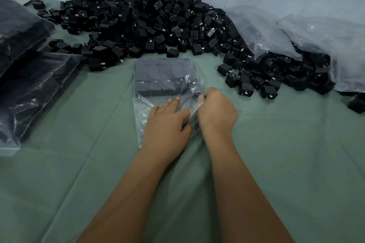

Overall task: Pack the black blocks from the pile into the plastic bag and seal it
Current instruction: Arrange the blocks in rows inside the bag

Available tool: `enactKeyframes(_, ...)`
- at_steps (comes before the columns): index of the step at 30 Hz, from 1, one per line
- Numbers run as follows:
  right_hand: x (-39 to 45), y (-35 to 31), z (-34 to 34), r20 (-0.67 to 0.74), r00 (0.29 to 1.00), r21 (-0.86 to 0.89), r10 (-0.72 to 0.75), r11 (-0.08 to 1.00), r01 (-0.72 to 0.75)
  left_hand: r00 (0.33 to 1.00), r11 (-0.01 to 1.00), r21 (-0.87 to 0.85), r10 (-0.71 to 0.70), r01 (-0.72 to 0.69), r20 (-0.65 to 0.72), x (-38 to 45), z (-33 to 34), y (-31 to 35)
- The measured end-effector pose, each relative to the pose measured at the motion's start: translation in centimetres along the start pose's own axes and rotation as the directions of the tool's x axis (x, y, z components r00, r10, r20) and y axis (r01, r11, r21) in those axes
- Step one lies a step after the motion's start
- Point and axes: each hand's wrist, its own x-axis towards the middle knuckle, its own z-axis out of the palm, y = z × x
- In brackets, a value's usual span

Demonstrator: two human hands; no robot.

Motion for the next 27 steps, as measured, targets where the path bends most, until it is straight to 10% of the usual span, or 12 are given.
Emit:
enactKeyframes(7, 0.4, 0.3, -0.5, -0.008, 0.954, 0.023, -0.3, 0.954, 0.3, 1.0, 1.0, -0.018, -0.01, 0.01, 0.004, -0.1, 0.0, 0.0)
enactKeyframes(27, 0.8, -0.4, 0.6, -0.068, 0.989, 0.161, -0.134, 0.976, 0.144, 1.0, 1.0, -0.004, -0.008, 0.008, -0.02, 0.2, 0.5, -0.2)
